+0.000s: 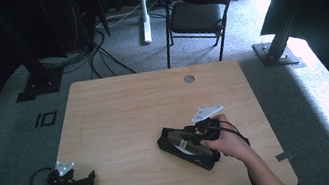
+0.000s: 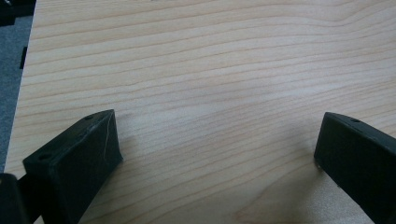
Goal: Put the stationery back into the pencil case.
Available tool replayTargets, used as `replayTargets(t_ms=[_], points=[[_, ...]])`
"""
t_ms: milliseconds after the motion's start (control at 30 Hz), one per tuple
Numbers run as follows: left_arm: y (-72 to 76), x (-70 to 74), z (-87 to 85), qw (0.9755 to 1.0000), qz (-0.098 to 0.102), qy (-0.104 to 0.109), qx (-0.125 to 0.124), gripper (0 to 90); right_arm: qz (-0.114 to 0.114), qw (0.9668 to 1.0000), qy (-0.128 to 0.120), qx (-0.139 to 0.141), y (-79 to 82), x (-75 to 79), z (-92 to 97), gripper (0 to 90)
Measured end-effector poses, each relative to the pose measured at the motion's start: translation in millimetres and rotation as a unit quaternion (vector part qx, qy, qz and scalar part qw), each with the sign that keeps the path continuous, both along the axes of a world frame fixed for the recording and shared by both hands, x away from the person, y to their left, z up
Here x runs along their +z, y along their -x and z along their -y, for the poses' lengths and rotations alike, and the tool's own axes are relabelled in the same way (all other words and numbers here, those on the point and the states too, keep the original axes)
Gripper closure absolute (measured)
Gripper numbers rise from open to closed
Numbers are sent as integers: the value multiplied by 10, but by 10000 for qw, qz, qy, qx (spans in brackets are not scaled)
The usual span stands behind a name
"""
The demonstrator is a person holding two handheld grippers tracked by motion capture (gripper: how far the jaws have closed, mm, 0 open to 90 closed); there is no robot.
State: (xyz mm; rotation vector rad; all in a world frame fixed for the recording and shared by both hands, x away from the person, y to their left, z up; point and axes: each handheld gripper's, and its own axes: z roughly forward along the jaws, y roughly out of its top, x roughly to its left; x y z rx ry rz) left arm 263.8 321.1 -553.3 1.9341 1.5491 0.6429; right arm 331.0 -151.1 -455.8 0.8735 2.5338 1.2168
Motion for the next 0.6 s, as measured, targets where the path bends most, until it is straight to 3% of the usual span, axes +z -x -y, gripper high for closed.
replayTargets(t_ms=[600], points=[[0, 0, 0, 10000, -1, 0, 0, 6, 183, 9988, -195, -403, -46, 56, 151, 486]])
